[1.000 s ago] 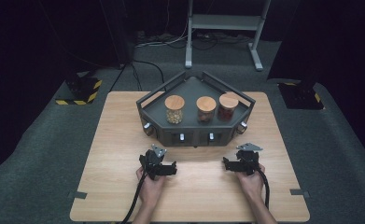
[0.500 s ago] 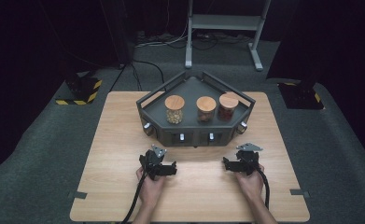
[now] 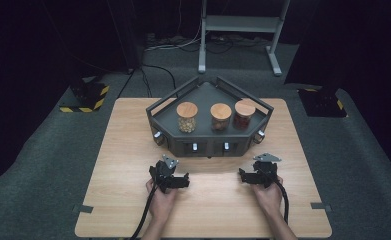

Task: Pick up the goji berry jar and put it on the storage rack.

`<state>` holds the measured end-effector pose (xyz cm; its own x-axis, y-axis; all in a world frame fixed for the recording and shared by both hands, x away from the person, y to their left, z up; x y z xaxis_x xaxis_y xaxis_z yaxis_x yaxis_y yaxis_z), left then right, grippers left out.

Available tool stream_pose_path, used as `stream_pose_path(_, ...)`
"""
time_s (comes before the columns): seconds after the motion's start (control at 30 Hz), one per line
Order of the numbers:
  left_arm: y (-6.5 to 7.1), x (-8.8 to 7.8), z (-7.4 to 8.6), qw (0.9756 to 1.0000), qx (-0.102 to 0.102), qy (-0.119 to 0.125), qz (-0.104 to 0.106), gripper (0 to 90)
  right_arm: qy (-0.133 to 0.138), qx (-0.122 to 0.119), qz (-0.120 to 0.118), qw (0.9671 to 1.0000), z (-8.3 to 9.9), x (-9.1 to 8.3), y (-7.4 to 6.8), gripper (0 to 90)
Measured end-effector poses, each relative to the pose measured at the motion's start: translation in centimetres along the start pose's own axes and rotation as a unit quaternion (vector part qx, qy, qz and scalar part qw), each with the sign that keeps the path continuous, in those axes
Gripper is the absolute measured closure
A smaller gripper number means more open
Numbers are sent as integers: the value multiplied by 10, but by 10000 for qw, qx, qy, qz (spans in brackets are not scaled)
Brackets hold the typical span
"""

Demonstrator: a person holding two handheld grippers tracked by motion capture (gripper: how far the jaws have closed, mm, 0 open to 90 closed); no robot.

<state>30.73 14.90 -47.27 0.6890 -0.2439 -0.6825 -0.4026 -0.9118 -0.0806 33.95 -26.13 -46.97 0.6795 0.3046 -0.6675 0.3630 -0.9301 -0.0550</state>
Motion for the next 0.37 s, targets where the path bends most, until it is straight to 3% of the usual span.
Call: stream_pose_path(0.37,-2,0,0,10000,16,-2,38,22,-3,3,-13,10000,0,0,1,84)
Point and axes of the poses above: each handheld gripper's, and its own axes: x roughly forward along the jaws, z roughly out of its underside, y roughly to its right, the point moved 2 cm from there along x, roughly forward along the jaws, and after that the axes turned 6 degrees about x, right-handed, at the moved point
